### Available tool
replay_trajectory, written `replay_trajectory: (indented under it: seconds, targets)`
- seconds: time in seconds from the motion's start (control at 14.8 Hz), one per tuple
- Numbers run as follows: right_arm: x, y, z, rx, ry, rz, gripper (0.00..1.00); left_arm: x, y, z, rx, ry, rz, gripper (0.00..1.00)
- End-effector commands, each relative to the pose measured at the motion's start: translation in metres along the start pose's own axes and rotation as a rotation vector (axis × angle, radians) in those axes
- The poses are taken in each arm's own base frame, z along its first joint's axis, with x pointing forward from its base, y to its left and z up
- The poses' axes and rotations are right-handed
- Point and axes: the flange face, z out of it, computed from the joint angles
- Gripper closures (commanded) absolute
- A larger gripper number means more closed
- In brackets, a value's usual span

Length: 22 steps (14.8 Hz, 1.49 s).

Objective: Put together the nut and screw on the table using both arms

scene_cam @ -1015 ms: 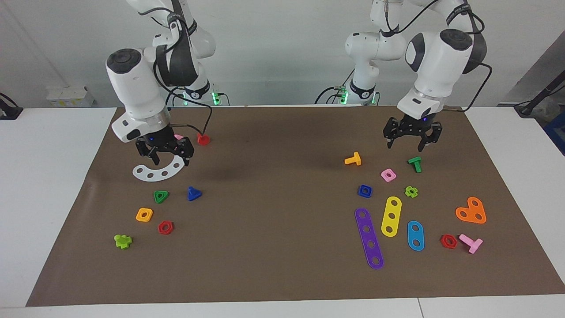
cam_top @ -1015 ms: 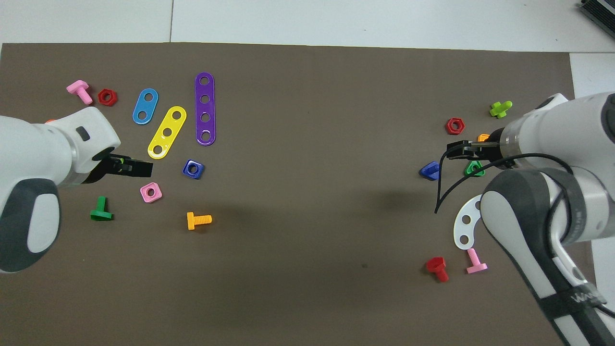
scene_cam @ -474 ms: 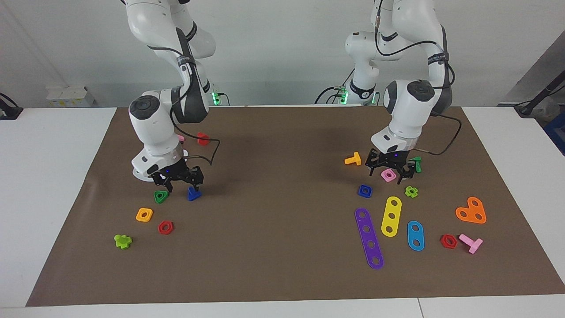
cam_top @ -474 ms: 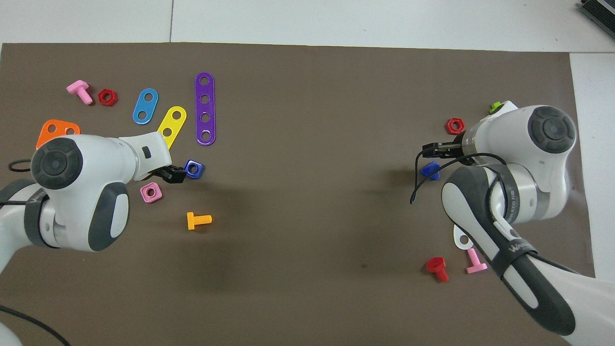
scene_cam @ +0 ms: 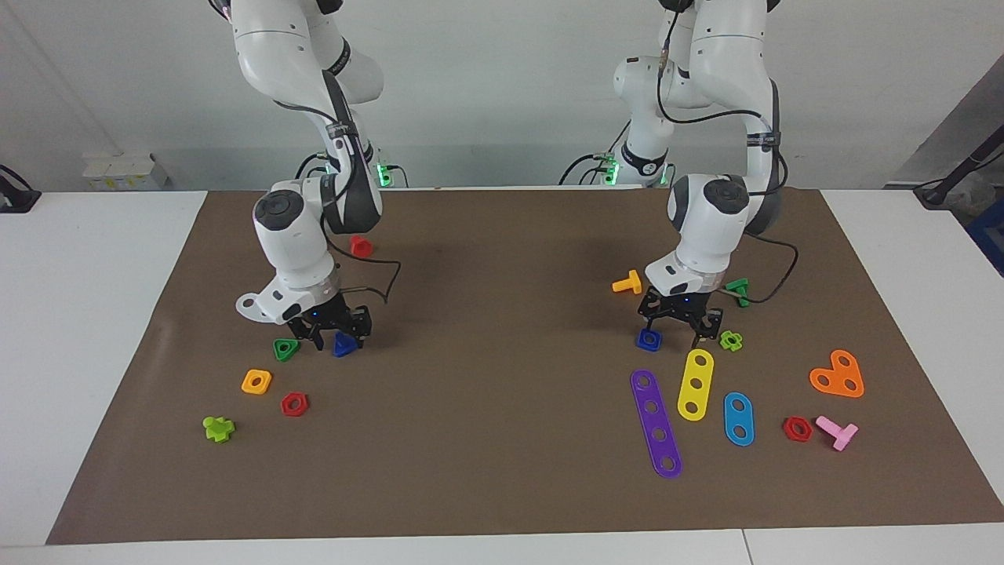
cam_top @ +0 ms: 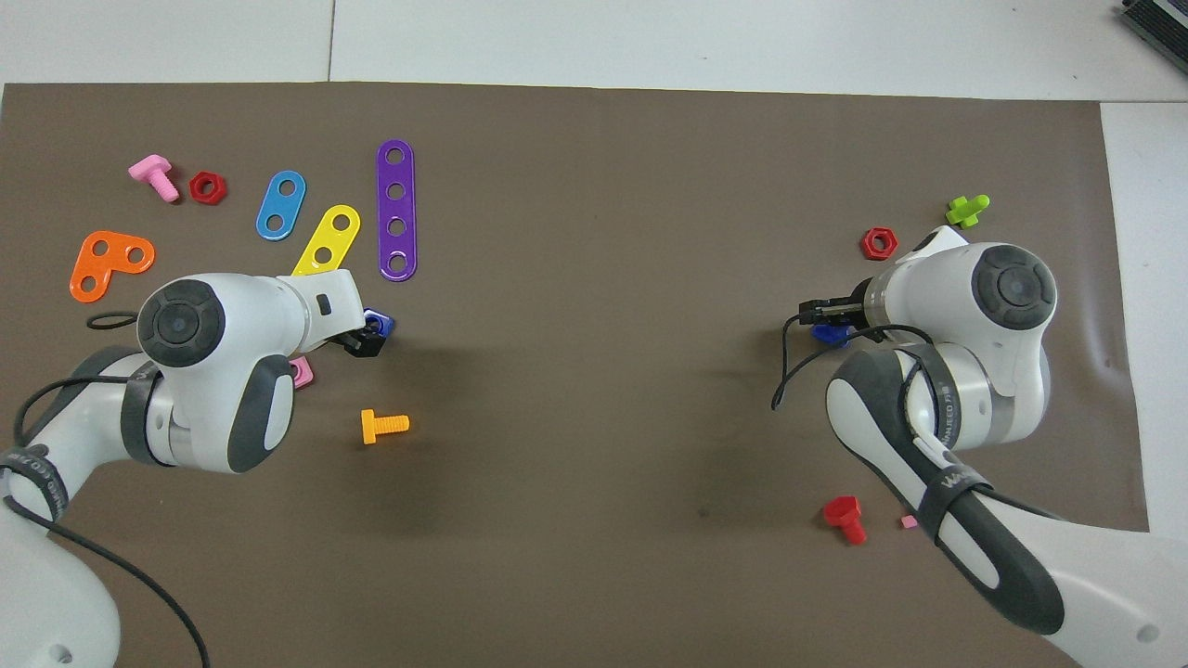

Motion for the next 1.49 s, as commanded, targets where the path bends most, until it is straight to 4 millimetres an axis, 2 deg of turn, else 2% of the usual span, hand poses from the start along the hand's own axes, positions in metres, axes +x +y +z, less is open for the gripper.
replay_trajectory:
  seconds: [0.0,0.14,0.27,0.34,0.41,0.54,0.68,0.74,0.88,0.95,1.08,1.15,1.29,1.35,1.42]
  targets:
    - [-0.008,-0.003,-0.004,0.007,0.008,-0.030,0.35,0.009,0.012,0.001,-0.021,0.021,-0.007,0.05]
    - [-0.009,-0.005,-0.004,0.007,0.000,-0.031,0.55,0.011,0.015,0.001,-0.041,0.029,-0.037,0.05]
    - [-0.010,-0.005,-0.005,0.005,-0.012,-0.032,0.90,0.012,0.018,0.005,-0.046,0.027,-0.038,0.07]
    - [-0.011,-0.004,-0.009,0.004,-0.021,-0.032,1.00,0.011,0.021,0.010,-0.049,0.017,-0.035,0.09]
    - [-0.013,-0.007,-0.017,0.004,-0.029,-0.036,1.00,0.011,0.029,0.020,-0.056,0.001,-0.019,0.10]
    - [-0.013,-0.023,-0.029,0.006,-0.031,-0.053,1.00,0.009,0.031,0.026,-0.061,-0.015,-0.014,0.13]
    - [-0.014,-0.055,-0.033,0.013,-0.025,-0.051,1.00,0.009,0.031,0.025,-0.062,-0.016,-0.014,0.17]
    - [-0.016,-0.080,-0.036,0.019,-0.017,-0.022,1.00,0.008,0.032,0.025,-0.063,-0.024,-0.006,0.35]
    - [-0.020,-0.120,-0.041,0.030,-0.007,0.011,1.00,0.006,0.034,0.026,-0.074,-0.051,-0.002,0.84]
    - [-0.022,-0.138,-0.042,0.035,-0.004,0.007,1.00,0.003,0.036,0.027,-0.083,-0.078,-0.001,1.00]
    - [-0.038,-0.181,-0.033,0.039,-0.013,0.028,1.00,0.002,0.036,0.025,-0.093,-0.106,-0.009,1.00]
    - [-0.041,-0.197,-0.036,0.036,-0.003,0.037,1.00,0.003,0.035,0.025,-0.092,-0.105,-0.017,1.00]
    - [-0.036,-0.213,-0.043,0.030,0.016,0.039,1.00,0.009,0.033,0.017,-0.090,-0.098,-0.043,1.00]
    - [-0.043,-0.230,-0.042,0.035,0.014,0.028,1.00,0.012,0.033,0.010,-0.096,-0.116,-0.071,1.00]
    - [-0.046,-0.239,-0.043,0.038,0.017,0.036,1.00,0.018,0.032,-0.003,-0.102,-0.134,-0.108,1.00]
